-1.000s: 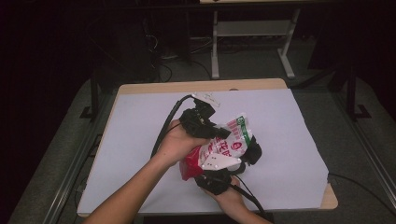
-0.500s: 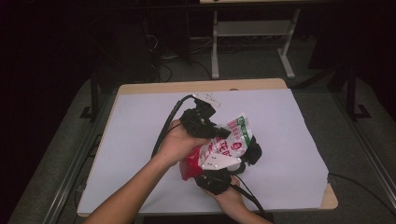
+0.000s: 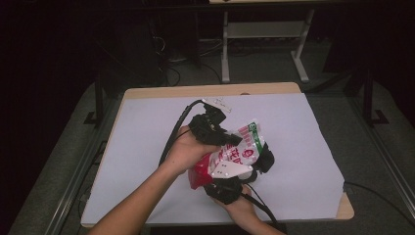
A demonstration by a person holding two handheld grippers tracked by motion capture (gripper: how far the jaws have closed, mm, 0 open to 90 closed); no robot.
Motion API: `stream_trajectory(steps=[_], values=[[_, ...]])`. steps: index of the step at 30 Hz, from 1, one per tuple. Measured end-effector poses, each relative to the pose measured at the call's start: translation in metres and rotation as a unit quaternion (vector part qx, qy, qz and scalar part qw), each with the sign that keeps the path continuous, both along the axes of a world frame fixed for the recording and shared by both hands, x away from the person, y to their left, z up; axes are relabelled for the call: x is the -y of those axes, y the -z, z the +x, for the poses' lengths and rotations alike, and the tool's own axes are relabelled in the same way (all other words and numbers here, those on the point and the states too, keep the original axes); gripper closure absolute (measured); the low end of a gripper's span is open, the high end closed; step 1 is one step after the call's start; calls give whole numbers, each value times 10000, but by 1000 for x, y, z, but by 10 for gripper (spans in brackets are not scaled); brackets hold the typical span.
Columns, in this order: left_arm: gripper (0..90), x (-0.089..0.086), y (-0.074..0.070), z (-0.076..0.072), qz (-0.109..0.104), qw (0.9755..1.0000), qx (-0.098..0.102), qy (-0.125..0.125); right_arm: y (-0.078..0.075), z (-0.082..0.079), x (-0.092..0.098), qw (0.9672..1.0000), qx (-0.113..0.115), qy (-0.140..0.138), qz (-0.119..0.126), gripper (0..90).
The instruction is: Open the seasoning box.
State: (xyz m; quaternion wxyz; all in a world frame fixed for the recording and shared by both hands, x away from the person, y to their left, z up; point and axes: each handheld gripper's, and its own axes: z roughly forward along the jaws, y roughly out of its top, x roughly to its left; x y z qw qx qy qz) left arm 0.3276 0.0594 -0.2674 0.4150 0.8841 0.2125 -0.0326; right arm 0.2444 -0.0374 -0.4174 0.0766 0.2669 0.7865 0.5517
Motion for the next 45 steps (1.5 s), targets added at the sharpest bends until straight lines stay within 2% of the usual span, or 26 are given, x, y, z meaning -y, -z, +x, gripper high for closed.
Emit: stream_trajectory(steps=[45], values=[[900,4,2,1,101,9999,-11,-18,0,0,-1,10000,-48,-5,79,900]])
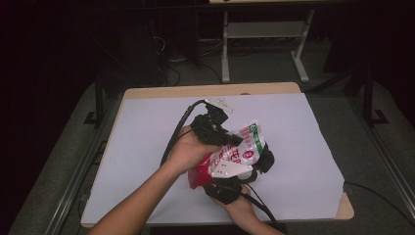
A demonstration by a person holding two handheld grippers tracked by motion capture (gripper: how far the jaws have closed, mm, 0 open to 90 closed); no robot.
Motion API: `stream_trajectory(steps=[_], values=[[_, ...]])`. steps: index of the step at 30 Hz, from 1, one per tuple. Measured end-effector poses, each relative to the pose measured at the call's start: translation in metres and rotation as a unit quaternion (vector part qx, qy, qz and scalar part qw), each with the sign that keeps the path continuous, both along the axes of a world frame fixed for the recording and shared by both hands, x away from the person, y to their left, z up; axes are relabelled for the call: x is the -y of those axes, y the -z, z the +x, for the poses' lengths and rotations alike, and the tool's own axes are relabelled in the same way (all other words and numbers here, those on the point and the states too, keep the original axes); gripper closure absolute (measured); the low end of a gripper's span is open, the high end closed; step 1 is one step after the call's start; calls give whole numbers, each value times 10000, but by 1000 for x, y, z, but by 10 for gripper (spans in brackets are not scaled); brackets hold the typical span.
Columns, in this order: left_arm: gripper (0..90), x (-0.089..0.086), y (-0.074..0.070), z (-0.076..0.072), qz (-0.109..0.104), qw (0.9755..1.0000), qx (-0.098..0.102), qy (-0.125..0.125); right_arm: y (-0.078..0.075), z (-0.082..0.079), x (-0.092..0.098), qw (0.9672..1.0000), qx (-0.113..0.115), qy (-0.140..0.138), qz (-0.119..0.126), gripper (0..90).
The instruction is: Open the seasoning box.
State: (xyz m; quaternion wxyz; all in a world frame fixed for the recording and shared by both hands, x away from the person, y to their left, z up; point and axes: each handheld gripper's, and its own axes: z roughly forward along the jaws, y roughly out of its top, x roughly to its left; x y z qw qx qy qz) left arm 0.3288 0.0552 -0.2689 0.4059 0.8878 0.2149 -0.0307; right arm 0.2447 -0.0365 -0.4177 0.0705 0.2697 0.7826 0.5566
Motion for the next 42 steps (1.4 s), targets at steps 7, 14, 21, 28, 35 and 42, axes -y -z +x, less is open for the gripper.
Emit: stream_trajectory(steps=[7,14,21,28,35,42], values=[[900,0,0,1,21,10000,1,10,0,0,0,10000,-2,1,2,900],[900,2,2,0,38,10000,-18,-5,0,0,0,10000,-13,7,-6,900],[900,3,2,1,38,10000,-27,-11,0,0,0,10000,-9,7,8,900],[900,4,2,1,75,10000,-40,-20,0,0,0,10000,-18,0,39,900],[900,5,2,2,62,10000,-40,-12,0,0,1,10000,-9,2,53,900],[900,5,2,2,63,10000,-35,-11,0,0,1,10000,3,1,52,900]])
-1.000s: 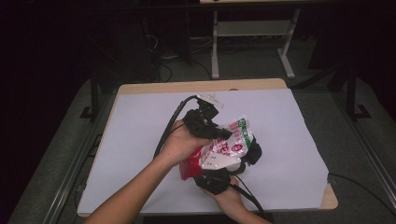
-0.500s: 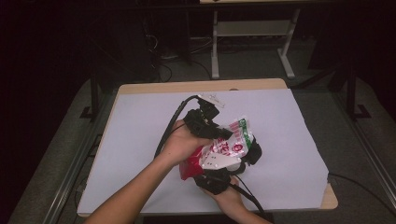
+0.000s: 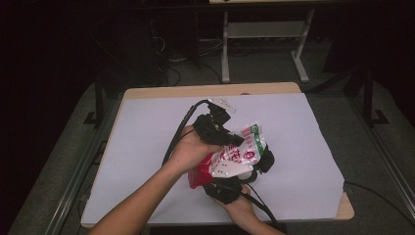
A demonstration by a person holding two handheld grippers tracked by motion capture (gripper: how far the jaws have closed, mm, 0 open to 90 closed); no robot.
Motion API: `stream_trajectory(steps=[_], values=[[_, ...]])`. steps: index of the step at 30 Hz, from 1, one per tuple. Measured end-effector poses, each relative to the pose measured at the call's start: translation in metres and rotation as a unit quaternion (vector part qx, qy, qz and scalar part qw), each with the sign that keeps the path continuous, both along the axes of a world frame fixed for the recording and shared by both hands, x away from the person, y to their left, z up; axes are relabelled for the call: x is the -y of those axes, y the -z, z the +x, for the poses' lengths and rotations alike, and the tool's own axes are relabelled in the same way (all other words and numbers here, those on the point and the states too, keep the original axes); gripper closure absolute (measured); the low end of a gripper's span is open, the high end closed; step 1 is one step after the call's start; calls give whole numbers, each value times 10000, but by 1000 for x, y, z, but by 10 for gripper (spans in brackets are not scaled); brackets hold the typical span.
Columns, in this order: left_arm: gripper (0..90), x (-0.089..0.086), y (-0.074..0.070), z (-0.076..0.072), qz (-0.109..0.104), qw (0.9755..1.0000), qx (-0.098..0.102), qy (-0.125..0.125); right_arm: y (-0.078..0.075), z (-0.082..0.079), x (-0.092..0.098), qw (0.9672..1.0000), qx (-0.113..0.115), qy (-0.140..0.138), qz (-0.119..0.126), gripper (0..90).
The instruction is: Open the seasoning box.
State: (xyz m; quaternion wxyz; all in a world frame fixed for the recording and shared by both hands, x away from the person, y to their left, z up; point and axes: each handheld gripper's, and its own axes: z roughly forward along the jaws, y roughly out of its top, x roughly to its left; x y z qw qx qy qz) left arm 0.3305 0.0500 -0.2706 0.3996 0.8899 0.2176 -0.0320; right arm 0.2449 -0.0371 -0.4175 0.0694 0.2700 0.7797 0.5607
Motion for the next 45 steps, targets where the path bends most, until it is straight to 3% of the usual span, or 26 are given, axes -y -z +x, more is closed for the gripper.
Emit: stream_trajectory(steps=[45], values=[[900,2,1,0,26,10000,-26,-60,-2,-1,-2,9999,43,-18,95,900]])
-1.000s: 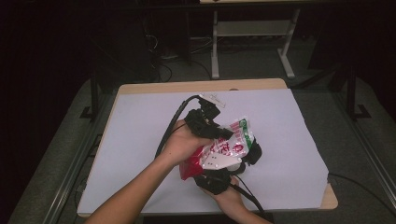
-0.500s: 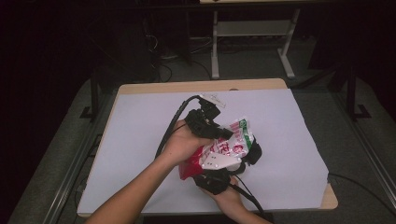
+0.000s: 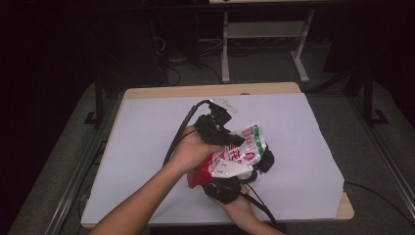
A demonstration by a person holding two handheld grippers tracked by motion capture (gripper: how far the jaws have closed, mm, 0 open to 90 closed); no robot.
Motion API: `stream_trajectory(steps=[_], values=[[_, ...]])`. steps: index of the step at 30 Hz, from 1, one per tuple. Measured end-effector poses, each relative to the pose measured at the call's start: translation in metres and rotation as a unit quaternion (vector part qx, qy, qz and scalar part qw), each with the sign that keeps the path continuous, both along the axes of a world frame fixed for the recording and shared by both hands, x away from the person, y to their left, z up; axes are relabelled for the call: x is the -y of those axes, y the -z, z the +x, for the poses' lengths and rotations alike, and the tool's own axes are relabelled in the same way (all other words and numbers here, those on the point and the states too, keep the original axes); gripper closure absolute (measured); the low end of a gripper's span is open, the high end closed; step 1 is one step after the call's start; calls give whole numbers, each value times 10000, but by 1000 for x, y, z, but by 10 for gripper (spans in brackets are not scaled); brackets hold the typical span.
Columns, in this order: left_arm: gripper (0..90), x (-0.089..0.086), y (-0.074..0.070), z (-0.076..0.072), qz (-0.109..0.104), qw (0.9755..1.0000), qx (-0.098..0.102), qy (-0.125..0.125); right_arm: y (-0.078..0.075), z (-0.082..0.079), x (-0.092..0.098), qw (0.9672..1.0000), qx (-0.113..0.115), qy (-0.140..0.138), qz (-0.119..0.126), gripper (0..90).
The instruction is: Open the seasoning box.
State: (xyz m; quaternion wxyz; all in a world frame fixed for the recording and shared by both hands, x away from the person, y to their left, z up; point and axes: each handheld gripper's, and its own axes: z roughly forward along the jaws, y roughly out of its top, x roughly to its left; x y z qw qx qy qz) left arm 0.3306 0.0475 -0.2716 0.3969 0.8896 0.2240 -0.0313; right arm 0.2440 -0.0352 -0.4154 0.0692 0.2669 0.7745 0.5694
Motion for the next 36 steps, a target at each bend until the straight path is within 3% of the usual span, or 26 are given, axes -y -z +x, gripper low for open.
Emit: stream_trajectory(steps=[36], values=[[900,2,0,0,-34,10000,-18,-11,-2,-1,0,9999,85,-53,98,900]])
